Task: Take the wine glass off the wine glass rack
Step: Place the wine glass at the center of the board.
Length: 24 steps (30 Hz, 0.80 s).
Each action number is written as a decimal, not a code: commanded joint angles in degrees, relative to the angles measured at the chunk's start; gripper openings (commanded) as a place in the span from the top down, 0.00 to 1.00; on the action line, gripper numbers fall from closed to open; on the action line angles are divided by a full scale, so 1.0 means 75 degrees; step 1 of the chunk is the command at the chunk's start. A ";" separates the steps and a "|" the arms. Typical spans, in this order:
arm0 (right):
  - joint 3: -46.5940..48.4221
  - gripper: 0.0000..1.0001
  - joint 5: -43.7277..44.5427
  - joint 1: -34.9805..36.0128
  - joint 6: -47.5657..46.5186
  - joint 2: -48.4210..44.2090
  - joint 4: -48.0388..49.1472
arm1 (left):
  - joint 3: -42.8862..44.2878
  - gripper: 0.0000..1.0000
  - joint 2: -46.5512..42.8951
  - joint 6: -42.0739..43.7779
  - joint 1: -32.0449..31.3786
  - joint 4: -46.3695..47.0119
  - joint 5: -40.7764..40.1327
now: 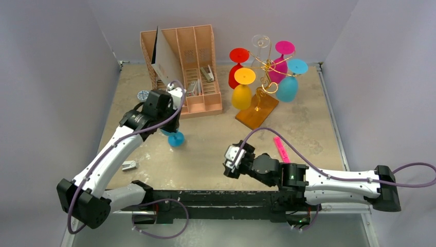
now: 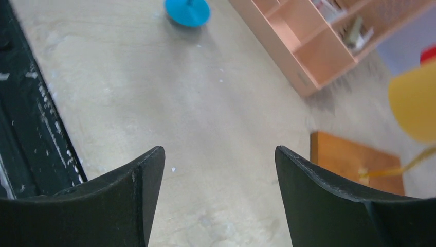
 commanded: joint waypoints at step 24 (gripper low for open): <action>0.2566 0.14 -0.1886 -0.3905 0.6859 0.0340 -0.5268 | -0.0121 1.00 0.0973 0.0180 0.0789 0.1456 -0.0999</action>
